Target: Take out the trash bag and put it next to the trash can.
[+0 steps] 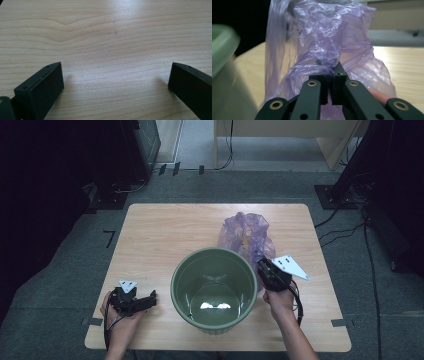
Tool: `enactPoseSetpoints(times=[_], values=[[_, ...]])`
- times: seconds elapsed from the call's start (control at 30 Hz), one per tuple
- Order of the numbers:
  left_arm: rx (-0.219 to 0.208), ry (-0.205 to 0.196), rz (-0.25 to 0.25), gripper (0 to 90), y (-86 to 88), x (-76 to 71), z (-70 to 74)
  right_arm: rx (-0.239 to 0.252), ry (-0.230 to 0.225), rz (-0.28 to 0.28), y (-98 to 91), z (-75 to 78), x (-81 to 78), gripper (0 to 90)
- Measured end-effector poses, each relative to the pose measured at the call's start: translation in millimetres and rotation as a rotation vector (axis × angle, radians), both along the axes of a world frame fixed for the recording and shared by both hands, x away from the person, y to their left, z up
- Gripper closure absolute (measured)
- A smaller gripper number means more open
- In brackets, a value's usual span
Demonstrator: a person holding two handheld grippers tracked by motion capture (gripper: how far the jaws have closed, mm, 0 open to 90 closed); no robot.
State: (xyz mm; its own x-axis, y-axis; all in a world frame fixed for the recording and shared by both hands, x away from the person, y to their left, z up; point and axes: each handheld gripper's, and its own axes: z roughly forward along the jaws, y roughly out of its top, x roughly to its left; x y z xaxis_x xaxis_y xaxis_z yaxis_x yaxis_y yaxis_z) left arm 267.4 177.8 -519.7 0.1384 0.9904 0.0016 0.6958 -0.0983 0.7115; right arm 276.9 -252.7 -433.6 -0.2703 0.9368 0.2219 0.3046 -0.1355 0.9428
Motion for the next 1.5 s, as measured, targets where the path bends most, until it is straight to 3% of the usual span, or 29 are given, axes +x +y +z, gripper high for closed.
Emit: enactPoseSetpoints(times=[0.07,0.13,0.27,0.33,0.4,0.5,0.7,0.77,0.83,0.87,0.9,0.93,1.0,1.03,1.07,1.1,1.13,1.17,1.2,1.23,1.27,1.3,1.33,1.37,1.4,1.43,1.47,1.5], values=[[0.0,0.0,0.0,0.0,0.0,0.0,0.0,0.099,0.029,0.02,1.2,1.5,12.3,87.9],[0.0,0.0,0.0,0.0,0.0,0.0,0.0,0.157,0.052,0.08,1.3,-0.1,20.4,85.6],[-0.001,0.0,0.0,0.0,0.0,0.0,0.0,0.122,0.054,0.138,-5.9,-7.8,19.4,75.5],[-0.001,0.0,0.0,0.0,0.0,0.0,0.0,0.085,0.05,0.102,-15.2,-10.5,13.7,66.7],[-0.001,0.0,0.0,0.0,-0.1,0.0,0.0,0.091,0.037,0.062,-29.0,-12.4,7.5,53.6],[0.0,0.0,0.0,0.0,0.0,0.0,0.0,0.062,0.037,-0.036,-50.9,-13.5,1.2,40.7],[0.001,0.001,-0.001,0.0,0.0,0.0,0.0,-0.037,0.074,-0.24,-86.1,-21.9,-3.3,38.7],[0.001,0.001,-0.001,0.0,0.0,0.0,0.1,-0.051,0.088,-0.251,-92.7,-27.3,-4.7,39.5],[0.001,0.001,-0.001,0.0,0.0,0.0,0.1,-0.112,0.106,-0.252,-94.9,-33.5,-6.3,41.2],[0.001,0.001,-0.001,0.0,0.0,0.0,0.0,-0.134,0.115,-0.241,-95.7,-36.5,-7.4,41.6],[0.0,0.0,0.0,0.0,0.0,0.0,0.0,-0.122,0.117,-0.203,-97.1,-38.8,-9.4,42.5],[0.001,0.001,-0.001,0.0,0.0,0.0,0.1,-0.078,0.116,-0.131,-98.5,-39.9,-12.5,42.6],[0.0,0.0,0.0,0.0,0.0,0.0,0.0,0.042,0.121,0.07,-100.6,-40.5,-18.4,42.1],[0.001,0.001,-0.001,0.0,0.0,0.0,0.1,0.072,0.127,0.146,-99.9,-40.3,-20.5,41.8],[0.0,0.0,0.0,0.0,0.0,0.0,0.0,0.011,0.109,0.106,-96.5,-39.6,-23.1,42.4],[0.001,0.001,-0.001,0.0,0.0,0.0,0.0,-0.095,0.12,-0.001,-92.9,-39.8,-22.7,43.7],[0.0,0.0,-0.001,0.0,0.0,0.0,0.0,-0.146,0.147,-0.062,-91.3,-41.1,-21.2,44.8],[0.001,0.001,-0.001,0.0,0.0,0.0,0.0,-0.114,0.147,-0.018,-91.1,-43.1,-22.1,44.8],[0.0,0.0,0.0,0.0,0.0,0.0,0.0,-0.068,0.156,0.071,-89.6,-45.4,-23.5,44.5],[0.001,0.001,-0.001,0.0,0.0,0.0,0.0,-0.08,0.161,0.13,-85.4,-47.3,-25.5,43.6],[0.0,0.0,-0.001,0.0,0.0,0.0,0.0,-0.176,0.135,0.082,-78.8,-48.6,-28.1,43.2],[0.0,0.0,0.0,0.0,0.0,0.0,0.0,-0.264,0.146,-0.009,-74.1,-49.2,-28.3,43.6],[0.001,0.001,-0.001,0.0,0.0,0.0,0.1,-0.254,0.146,-0.031,-74.1,-48.7,-28.6,45.4],[0.0,0.0,0.0,0.0,0.0,0.0,0.0,-0.184,0.131,0.029,-76.2,-48.1,-30.1,45.8],[0.0,0.0,0.0,0.0,0.0,0.0,0.0,-0.159,0.148,0.091,-75.7,-47.1,-31.1,45.4],[0.0,0.0,0.0,0.0,0.0,0.0,0.0,-0.218,0.143,0.079,-72.2,-46.9,-32.7,45.2],[0.0,0.0,0.0,0.0,0.0,0.0,0.0,-0.294,0.14,0.032,-68.9,-47.6,-33.7,45.1],[0.0,0.0,0.0,0.0,0.0,0.0,0.0,-0.305,0.157,0.015,-68.9,-48.2,-34.2,44.8]])
